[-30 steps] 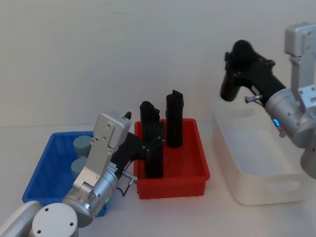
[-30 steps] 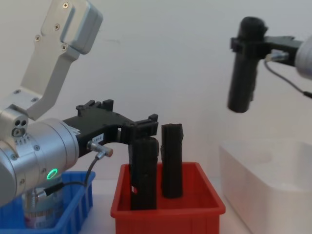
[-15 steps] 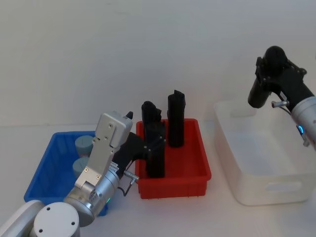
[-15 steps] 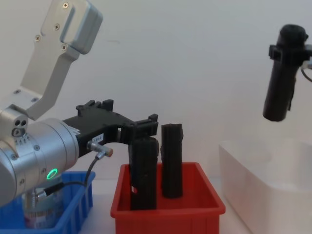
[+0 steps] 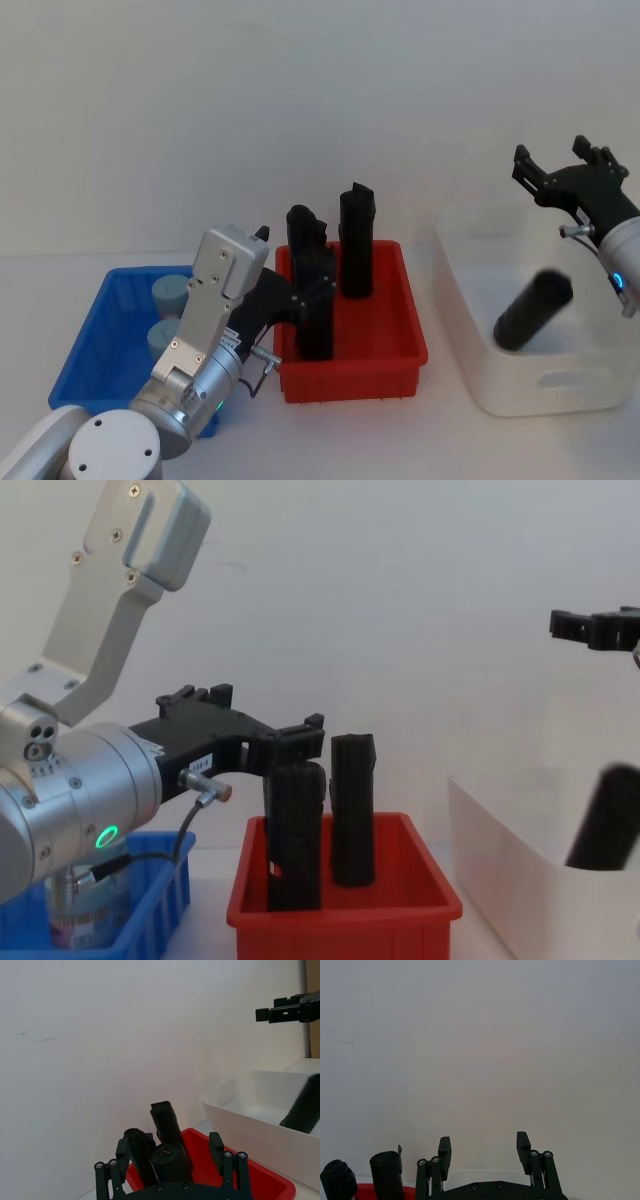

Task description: Pick the cotton swabs from the blue box and place them into the white box.

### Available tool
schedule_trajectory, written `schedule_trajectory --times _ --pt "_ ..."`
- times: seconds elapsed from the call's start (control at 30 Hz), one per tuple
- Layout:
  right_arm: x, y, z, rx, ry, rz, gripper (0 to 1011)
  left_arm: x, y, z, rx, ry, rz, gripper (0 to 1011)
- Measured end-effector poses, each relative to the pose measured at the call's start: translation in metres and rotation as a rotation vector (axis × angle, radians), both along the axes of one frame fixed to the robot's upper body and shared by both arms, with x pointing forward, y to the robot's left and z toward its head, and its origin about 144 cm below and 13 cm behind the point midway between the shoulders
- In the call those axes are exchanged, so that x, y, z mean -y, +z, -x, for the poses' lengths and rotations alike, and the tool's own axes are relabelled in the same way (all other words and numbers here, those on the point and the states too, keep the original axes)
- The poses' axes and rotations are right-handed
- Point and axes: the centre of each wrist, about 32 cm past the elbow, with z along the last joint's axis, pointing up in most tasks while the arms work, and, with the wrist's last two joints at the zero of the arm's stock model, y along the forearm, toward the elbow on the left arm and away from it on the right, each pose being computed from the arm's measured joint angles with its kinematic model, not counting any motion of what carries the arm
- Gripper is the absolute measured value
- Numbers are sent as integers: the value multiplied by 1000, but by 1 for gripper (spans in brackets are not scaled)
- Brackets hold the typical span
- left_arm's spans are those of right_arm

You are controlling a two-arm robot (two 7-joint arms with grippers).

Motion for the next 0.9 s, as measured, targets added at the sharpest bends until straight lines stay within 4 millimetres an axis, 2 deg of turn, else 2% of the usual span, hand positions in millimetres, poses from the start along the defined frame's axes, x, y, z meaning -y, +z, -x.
schedule_trajectory --times 0.2,0.27,0.63,0.9 --pt "2 -2 0 -13 -3 -4 972 -2 1 1 0 3 -4 1004" --pt "2 -3 1 -16 -4 -5 1000 -4 1 1 -1 7 -6 1004" --pt "3 -5 1 -26 -6 -9 1002 -38 5 22 -55 87 -1 1004" --pt "4 -5 1 -29 -7 -9 1002 -57 1 37 -121 135 20 1004"
